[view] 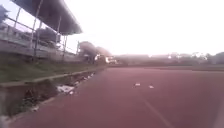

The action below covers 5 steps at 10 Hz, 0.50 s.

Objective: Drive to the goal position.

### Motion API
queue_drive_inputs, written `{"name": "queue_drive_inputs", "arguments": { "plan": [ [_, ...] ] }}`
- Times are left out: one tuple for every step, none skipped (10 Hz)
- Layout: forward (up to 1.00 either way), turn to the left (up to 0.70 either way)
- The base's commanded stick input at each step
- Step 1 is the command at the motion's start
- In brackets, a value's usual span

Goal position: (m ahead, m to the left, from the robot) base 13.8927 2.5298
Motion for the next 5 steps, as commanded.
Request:
{"name": "queue_drive_inputs", "arguments": {
  "plan": [
    [0.7, 0.0],
    [0.7, -0.22],
    [0.7, -0.35],
    [0.7, -0.35],
    [0.7, -0.11]
  ]
}}
